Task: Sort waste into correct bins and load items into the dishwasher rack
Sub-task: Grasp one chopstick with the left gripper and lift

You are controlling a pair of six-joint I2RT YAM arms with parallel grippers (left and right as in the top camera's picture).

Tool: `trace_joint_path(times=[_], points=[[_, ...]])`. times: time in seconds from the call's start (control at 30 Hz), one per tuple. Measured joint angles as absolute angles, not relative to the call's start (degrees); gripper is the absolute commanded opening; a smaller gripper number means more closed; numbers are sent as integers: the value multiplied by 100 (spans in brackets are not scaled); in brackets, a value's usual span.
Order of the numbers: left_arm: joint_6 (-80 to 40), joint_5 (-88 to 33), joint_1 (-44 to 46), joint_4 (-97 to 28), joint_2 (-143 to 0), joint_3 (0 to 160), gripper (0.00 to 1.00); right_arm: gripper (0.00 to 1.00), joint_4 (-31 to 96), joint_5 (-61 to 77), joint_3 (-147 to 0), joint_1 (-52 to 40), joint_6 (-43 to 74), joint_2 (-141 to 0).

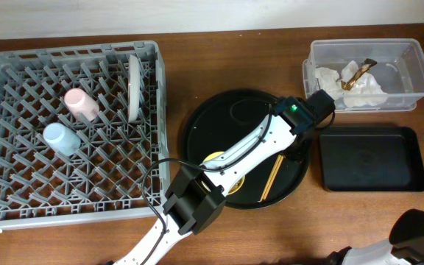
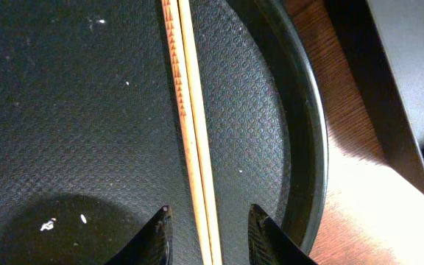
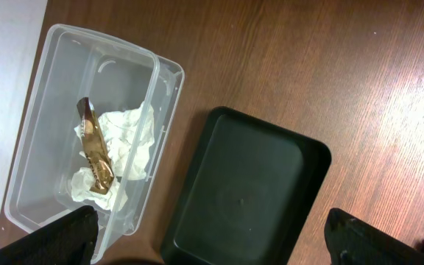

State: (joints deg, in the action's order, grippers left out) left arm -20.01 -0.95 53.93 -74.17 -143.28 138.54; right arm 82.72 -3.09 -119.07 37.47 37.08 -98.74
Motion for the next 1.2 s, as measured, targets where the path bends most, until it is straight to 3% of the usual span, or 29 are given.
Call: trace_joint_path(times=[0.73, 0.8, 0.87, 1.07, 1.2], points=[[-2018, 259, 5376, -7260, -14857, 13520, 31, 99, 8272, -311, -11907, 3747, 3706, -9874], [-2021, 244, 5376, -7260, -14862, 13520, 20, 99, 8272, -309, -11907, 3747, 3706, -9874], [-2058, 204, 5369, -7262, -14868, 13520, 1, 99, 8272, -309, -11907, 3747, 3708, -9874], [-2060, 148, 5347, -7583, -14914, 13690, 0, 99, 8272, -309, -11907, 3747, 3708, -9874], [-2053, 130, 5168, -8753, -15205, 14975, 1, 99, 8270, -309, -11907, 3747, 3708, -9874]])
